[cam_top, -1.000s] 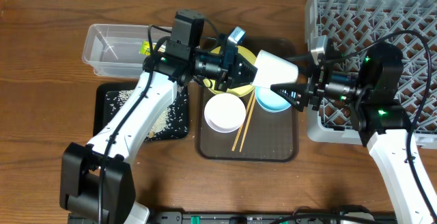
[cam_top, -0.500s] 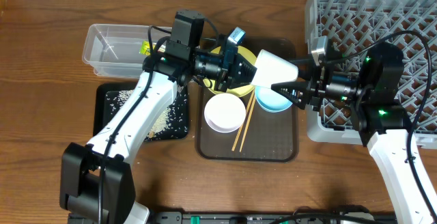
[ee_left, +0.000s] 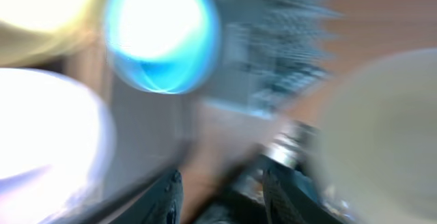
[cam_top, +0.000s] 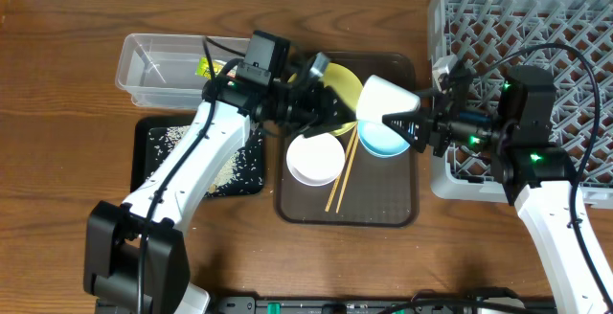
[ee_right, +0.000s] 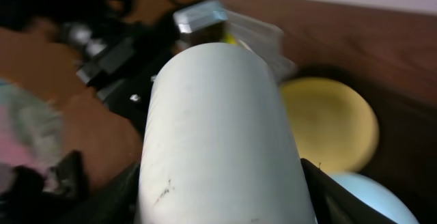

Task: Sort waste into correct bins and load items into the dishwasher rack
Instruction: 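Hand the white cup from the left gripper to the right gripper, then place the white cup upside down in the dishwasher rack with the right gripper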

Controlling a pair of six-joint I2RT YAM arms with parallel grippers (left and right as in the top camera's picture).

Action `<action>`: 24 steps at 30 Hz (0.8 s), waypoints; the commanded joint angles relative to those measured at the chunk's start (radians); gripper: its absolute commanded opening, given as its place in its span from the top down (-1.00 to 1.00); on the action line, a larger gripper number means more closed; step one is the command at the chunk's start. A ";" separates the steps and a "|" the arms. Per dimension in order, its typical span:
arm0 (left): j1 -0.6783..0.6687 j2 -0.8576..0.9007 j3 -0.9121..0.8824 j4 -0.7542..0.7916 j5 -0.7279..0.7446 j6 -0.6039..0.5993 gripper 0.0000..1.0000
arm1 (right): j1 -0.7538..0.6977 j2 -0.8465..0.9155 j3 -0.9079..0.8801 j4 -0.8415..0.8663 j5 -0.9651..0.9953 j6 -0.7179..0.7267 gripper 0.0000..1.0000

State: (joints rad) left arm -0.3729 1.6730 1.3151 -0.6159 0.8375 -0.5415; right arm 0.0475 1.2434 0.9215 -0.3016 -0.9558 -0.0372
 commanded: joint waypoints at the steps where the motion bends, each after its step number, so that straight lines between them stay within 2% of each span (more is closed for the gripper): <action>1: 0.030 -0.073 0.005 -0.067 -0.392 0.158 0.14 | -0.018 -0.005 0.014 -0.037 0.149 -0.001 0.25; 6: 0.084 -0.217 0.005 -0.216 -0.609 0.194 0.13 | -0.071 -0.039 0.081 -0.224 0.328 -0.001 0.38; 8: 0.104 -0.269 0.005 -0.262 -0.669 0.194 0.05 | -0.092 -0.041 0.142 -0.329 0.415 -0.001 0.41; 11: 0.138 -0.348 0.005 -0.332 -0.758 0.194 -0.09 | -0.121 -0.040 0.248 -0.489 0.555 -0.001 0.57; 13: 0.162 -0.391 0.005 -0.372 -0.804 0.193 -0.17 | -0.140 -0.040 0.323 -0.586 0.651 0.000 0.75; 17: 0.207 -0.450 0.005 -0.409 -0.831 0.193 -0.20 | -0.169 -0.039 0.421 -0.695 0.768 0.000 0.98; 24: 0.229 -0.472 0.005 -0.416 -0.831 0.193 -0.22 | -0.238 -0.014 0.471 -0.766 0.914 0.044 0.98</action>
State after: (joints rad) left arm -0.1501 1.2072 1.3144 -1.0283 0.0353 -0.3614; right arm -0.1612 1.2140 1.3727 -1.0592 -0.1455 -0.0212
